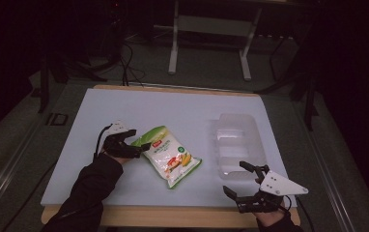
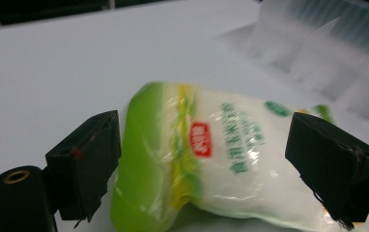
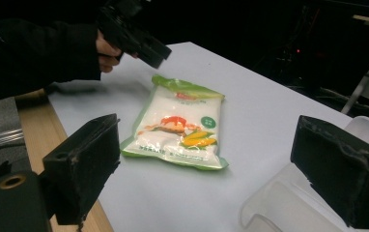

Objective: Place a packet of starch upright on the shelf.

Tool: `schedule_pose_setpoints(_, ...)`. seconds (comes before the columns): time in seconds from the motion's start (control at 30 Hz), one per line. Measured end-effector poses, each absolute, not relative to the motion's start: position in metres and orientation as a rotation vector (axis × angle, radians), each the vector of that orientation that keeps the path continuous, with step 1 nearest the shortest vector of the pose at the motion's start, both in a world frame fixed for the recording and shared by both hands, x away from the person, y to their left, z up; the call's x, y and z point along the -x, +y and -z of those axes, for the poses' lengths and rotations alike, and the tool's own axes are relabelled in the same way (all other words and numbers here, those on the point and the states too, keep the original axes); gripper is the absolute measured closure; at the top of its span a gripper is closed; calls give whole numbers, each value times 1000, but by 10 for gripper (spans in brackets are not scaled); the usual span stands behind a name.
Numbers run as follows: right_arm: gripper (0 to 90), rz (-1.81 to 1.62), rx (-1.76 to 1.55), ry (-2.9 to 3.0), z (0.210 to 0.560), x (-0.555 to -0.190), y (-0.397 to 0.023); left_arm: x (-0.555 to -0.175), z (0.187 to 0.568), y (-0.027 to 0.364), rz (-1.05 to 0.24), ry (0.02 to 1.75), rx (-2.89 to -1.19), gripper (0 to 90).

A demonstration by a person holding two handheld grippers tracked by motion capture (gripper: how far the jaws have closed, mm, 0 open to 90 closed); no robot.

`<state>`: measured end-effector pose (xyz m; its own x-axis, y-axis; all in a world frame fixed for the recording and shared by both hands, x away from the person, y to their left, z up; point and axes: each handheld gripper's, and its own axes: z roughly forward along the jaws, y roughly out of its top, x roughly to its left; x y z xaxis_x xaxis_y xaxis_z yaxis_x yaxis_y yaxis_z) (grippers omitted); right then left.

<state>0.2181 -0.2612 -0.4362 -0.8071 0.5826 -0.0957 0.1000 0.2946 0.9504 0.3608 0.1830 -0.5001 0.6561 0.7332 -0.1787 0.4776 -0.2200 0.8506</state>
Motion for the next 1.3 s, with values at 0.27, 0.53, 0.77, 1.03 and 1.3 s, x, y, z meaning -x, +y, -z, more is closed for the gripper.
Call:
schedule_pose_setpoints(0.27,103,-1517,-616,2157,438,-219,-261,-378,520,185,-251,1039,-1887,132)
schedule_pose_setpoints(0.53,103,-1514,-617,2160,440,-220,-261,-382,537,187,-146,1098,-1919,154)
schedule_pose_setpoints(0.77,103,-1516,-613,2159,440,-220,-260,-382,543,184,35,1091,-1899,386)
schedule_pose_setpoints(1.03,103,-1499,-609,2189,441,-221,-257,-376,539,165,-8,1023,-1985,756)
schedule_pose_setpoints(1.3,103,-1495,-608,2177,442,-220,-256,-368,529,154,-120,1013,-2040,838)
